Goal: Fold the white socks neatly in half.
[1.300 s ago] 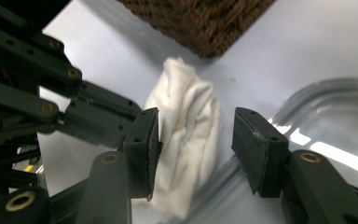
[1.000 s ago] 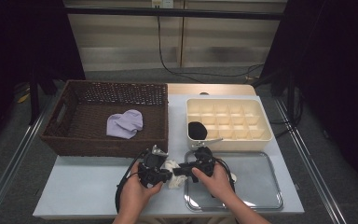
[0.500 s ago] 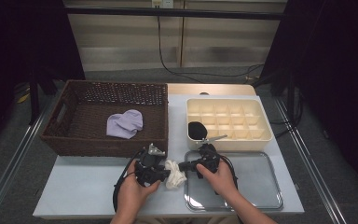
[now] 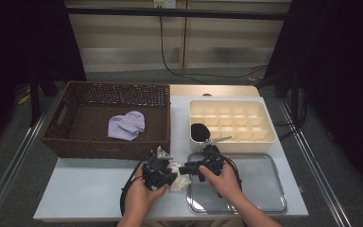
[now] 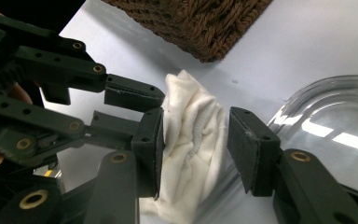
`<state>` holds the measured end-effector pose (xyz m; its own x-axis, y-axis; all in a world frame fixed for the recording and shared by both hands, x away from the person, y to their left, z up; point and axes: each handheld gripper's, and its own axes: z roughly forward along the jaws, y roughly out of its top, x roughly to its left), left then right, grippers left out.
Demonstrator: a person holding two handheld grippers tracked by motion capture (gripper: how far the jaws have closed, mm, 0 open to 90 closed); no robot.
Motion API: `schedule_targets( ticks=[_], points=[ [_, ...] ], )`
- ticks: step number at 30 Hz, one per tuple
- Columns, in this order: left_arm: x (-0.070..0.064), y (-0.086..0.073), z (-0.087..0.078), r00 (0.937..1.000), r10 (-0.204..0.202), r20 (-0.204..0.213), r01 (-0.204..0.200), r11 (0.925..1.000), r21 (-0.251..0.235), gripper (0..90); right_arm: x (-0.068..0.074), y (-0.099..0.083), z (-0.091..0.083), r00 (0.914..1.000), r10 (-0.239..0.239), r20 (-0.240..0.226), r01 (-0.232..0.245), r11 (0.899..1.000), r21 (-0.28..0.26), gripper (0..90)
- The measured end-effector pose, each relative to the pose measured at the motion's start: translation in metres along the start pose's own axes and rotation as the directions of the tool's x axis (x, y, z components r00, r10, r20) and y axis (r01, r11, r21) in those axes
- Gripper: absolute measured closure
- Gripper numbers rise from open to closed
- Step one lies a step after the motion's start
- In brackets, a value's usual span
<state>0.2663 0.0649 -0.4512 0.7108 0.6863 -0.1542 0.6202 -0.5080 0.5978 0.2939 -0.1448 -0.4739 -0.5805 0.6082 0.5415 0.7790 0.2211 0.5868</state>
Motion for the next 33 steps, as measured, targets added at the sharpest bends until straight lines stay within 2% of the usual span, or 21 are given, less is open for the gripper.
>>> schedule_targets(
  ticks=[2, 4, 6, 7, 8, 10, 13, 15, 19, 23, 24, 25, 27, 29, 33],
  points=[
    [0.0, 0.0, 0.0, 1.0, 0.0, -0.008, 0.0, 1.0, 0.001, 69.4, 0.001, 0.0, 0.002, 1.0, 0.005, 0.0, -0.005, 1.0, -0.007, 55.7],
    [0.002, -0.001, 0.0, 1.0, 0.001, 0.006, -0.001, 1.0, 0.007, 69.4, 0.002, -0.001, 0.005, 0.9996, -0.007, 0.027, 0.006, 1.0, 0.015, 55.8],
    [0.002, -0.001, 0.0, 1.0, 0.003, -0.007, -0.003, 1.0, 0.009, 69.1, 0.0, -0.004, 0.008, 0.9999, 0.003, 0.012, -0.004, 1.0, 0.011, 56.3],
    [0.004, -0.001, -0.001, 1.0, 0.002, 0.004, -0.002, 0.9999, 0.014, 68.3, -0.001, -0.004, 0.009, 0.9999, 0.005, 0.011, -0.005, 1.0, 0.008, 58.2],
    [0.005, -0.001, -0.001, 0.9999, -0.003, -0.01, 0.003, 0.9999, 0.014, 65.9, -0.001, -0.005, 0.01, 1.0, 0.004, 0.008, -0.004, 1.0, 0.009, 59.5],
    [0.009, -0.002, -0.003, 0.9998, -0.019, 0.003, 0.019, 0.9998, 0.008, 62.6, -0.001, -0.006, 0.013, 1.0, 0.007, 0.006, -0.007, 1.0, 0.011, 61.0],
    [0.012, -0.004, -0.005, 0.9997, -0.015, -0.021, 0.016, 0.9999, 0.005, 60.0, -0.002, -0.007, 0.015, 0.9996, 0.027, -0.005, -0.027, 1.0, 0.01, 62.2],
    [0.014, -0.005, -0.005, 0.9993, -0.021, -0.03, 0.021, 0.9998, 0.003, 59.7, -0.002, -0.007, 0.015, 0.9995, 0.032, -0.004, -0.032, 0.999, 0.018, 65.7],
    [0.015, -0.006, -0.006, 0.9991, -0.017, -0.039, 0.017, 0.9999, 0.002, 59.5, -0.004, -0.004, 0.013, 0.9966, 0.079, -0.025, -0.078, 0.996, 0.05, 73.5],
    [0.017, -0.006, -0.007, 0.9987, -0.01, -0.05, 0.01, 0.9999, -0.009, 58.7, -0.004, -0.004, 0.011, 0.9954, 0.089, -0.035, -0.088, 0.995, 0.036, 77.9],
    [0.017, -0.007, -0.007, 0.9987, -0.014, -0.049, 0.013, 0.9998, -0.017, 58.3, -0.004, -0.004, 0.01, 0.9963, 0.078, -0.035, -0.077, 0.997, 0.031, 85.1],
    [0.017, -0.007, -0.007, 0.9988, -0.014, -0.048, 0.013, 0.9997, -0.021, 57.7, -0.004, -0.002, 0.007, 0.997, 0.061, -0.046, -0.061, 0.998, 0.008, 88.5],
    [0.018, -0.007, -0.006, 0.9988, -0.014, -0.047, 0.013, 0.9996, -0.026, 55.4, -0.004, 0.002, 0.004, 0.9963, 0.065, -0.057, -0.064, 0.998, 0.017, 88.6],
    [0.018, -0.008, -0.005, 0.999, -0.015, -0.042, 0.014, 0.9996, -0.024, 54.7, -0.003, 0.003, 0.006, 0.9982, 0.049, -0.034, -0.047, 0.997, 0.053, 88.6],
    [0.019, -0.008, -0.005, 0.999, -0.013, -0.042, 0.012, 0.9997, -0.021, 54.7, -0.005, 0.004, 0.005, 0.9966, 0.061, -0.055, -0.058, 0.997, 0.051, 88.7]
  ],
)
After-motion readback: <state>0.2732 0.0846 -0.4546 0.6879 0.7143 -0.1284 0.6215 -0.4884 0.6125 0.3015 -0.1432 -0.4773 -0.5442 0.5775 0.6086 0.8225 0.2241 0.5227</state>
